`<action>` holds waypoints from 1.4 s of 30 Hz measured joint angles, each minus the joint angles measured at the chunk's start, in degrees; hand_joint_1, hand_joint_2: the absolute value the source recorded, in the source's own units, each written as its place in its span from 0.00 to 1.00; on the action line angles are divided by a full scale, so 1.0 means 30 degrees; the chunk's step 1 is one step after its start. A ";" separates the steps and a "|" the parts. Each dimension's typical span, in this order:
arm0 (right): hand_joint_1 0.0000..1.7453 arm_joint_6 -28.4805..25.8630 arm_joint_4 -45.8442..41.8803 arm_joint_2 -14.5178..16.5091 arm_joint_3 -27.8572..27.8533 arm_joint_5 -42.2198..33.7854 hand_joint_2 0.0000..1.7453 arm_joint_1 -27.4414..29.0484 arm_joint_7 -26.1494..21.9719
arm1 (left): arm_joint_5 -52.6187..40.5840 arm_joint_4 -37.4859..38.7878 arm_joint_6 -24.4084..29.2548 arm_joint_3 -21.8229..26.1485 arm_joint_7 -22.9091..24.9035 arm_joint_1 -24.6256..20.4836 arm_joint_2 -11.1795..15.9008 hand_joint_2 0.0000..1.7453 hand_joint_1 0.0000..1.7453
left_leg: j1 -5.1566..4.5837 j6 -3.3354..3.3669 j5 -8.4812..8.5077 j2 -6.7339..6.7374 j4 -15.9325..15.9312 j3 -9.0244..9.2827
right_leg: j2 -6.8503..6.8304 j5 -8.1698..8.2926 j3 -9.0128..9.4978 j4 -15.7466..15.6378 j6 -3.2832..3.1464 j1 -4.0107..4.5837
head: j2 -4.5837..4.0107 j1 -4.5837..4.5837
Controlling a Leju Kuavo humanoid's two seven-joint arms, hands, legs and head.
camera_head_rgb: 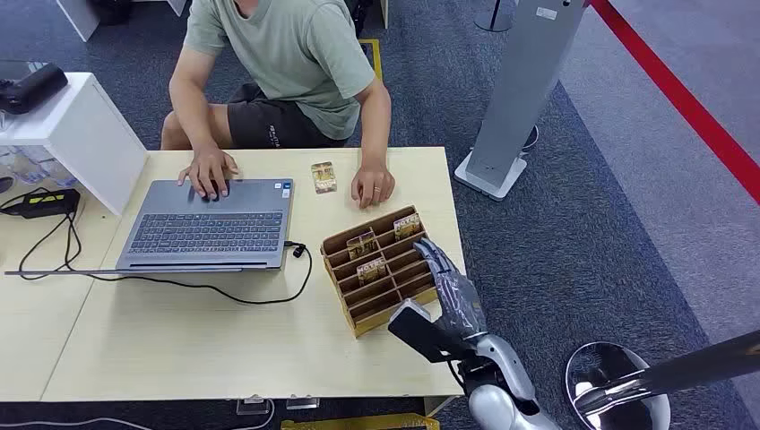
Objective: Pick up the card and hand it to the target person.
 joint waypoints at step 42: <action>0.48 0.5329 0.0913 0.2040 0.5185 0.4694 1.00 -0.5721 0.8647 | 0.0796 0.0000 0.0235 -0.0592 0.0659 -0.0114 -0.0044 0.00 0.00 | 0.0002 -0.0014 0.0029 -0.0004 0.0001 -0.0025 | -0.0008 0.0018 -0.0027 0.0016 0.0004 0.0001 | 0.0000 0.0005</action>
